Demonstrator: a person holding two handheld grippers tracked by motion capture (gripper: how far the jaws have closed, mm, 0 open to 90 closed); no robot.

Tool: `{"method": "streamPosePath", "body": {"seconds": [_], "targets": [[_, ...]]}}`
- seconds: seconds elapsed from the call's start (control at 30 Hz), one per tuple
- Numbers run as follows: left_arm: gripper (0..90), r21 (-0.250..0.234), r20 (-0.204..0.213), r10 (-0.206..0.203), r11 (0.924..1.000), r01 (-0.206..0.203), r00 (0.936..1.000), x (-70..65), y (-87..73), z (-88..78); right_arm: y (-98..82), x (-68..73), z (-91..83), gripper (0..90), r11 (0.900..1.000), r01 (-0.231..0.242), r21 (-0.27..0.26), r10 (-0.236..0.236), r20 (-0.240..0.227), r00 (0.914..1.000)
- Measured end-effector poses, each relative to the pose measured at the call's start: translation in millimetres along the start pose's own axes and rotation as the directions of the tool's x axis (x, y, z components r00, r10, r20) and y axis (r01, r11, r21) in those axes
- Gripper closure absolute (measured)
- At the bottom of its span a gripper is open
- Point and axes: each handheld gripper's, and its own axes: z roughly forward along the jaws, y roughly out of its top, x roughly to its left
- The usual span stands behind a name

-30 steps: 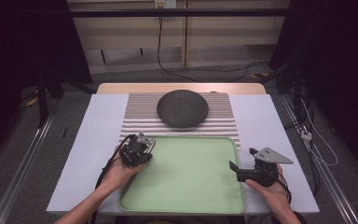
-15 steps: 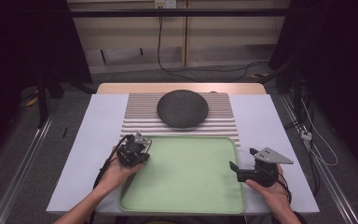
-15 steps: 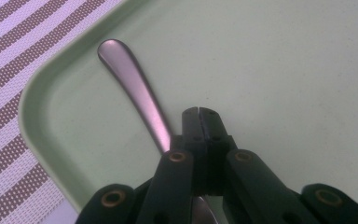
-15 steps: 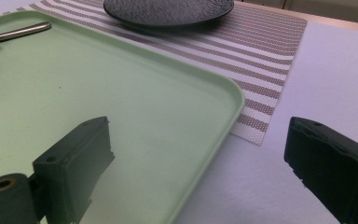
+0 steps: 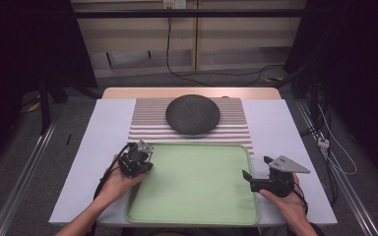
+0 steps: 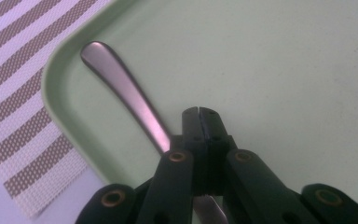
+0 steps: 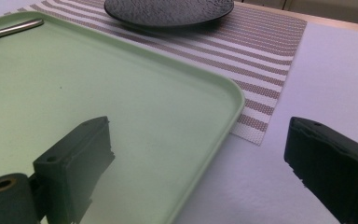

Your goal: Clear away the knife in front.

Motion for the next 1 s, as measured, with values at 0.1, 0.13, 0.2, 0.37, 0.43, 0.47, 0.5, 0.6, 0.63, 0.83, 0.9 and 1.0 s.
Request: {"method": "streamPosePath", "body": {"seconds": [0.1,0.13,0.2,0.37,0.43,0.47,0.5,0.6,0.63,0.83,0.9,1.0], "targets": [[90.0,0.000,-0.004,-0.002,1.0000,0.002,1.0000,0.6,-2.6,-1.5,0.0,0.4,0.8,7.4,1.000,0.001,0.001,-0.001,-0.001,1.0000],[90.0,0.000,-0.011,0.001,1.0000,-0.001,0.9999,0.5,-3.0,-2.0,0.1,0.6,0.7,7.4,1.000,0.002,0.002,-0.002,-0.001,1.0000],[90.0,0.003,-0.012,-0.007,1.0000,0.007,0.9999,-0.1,-3.8,-2.4,0.0,0.5,0.7,7.4,1.000,0.000,0.002,0.000,-0.001,1.0000],[90.0,-0.005,-0.018,-0.017,0.9998,0.017,0.9997,-0.8,-9.0,-5.4,-0.1,0.4,0.5,7.4,1.000,-0.001,0.002,0.001,0.000,1.0000],[90.0,-0.010,-0.020,-0.020,0.9997,0.020,0.9996,-1.4,-9.7,-5.2,0.0,0.2,0.9,7.5,1.000,-0.001,0.003,0.001,0.000,1.0000],[90.0,-0.013,-0.019,-0.023,0.9997,0.023,0.9995,-1.3,-10.1,-5.3,0.0,0.3,1.1,7.5,1.000,0.000,0.003,0.000,0.000,1.0000],[90.0,-0.017,-0.020,-0.022,0.9996,0.022,0.9996,-0.8,-10.5,-5.5,0.0,0.5,1.0,7.5,1.000,0.000,0.002,0.000,0.000,1.0000],[90.0,-0.023,0.004,-0.035,0.9991,0.035,0.9994,2.1,-11.2,-5.5,0.0,0.5,0.6,7.5,1.000,-0.002,0.001,0.002,0.002,1.0000],[89.6,-0.028,0.012,-0.041,0.9988,0.041,0.9991,3.2,-11.1,-5.2,-0.1,0.4,0.5,7.5,1.000,-0.001,0.001,0.001,0.003,1.0000],[77.3,-0.088,0.043,-0.040,0.9952,0.044,0.9983,4.9,-9.8,-6.7,-1.4,-0.1,-0.2,7.5,1.000,-0.004,0.002,0.004,0.013,0.9999],[67.0,-0.125,0.036,-0.032,0.9915,0.036,0.9988,3.7,-8.5,-9.1,-2.1,-0.2,-1.1,7.6,1.000,-0.010,0.002,0.010,0.013,0.9999],[46.6,-0.179,-0.014,-0.025,0.9837,0.022,0.9996,1.2,-6.6,-12.6,-2.5,-0.5,-2.7,7.6,1.000,-0.010,-0.003,0.010,0.017,0.9998]]}}
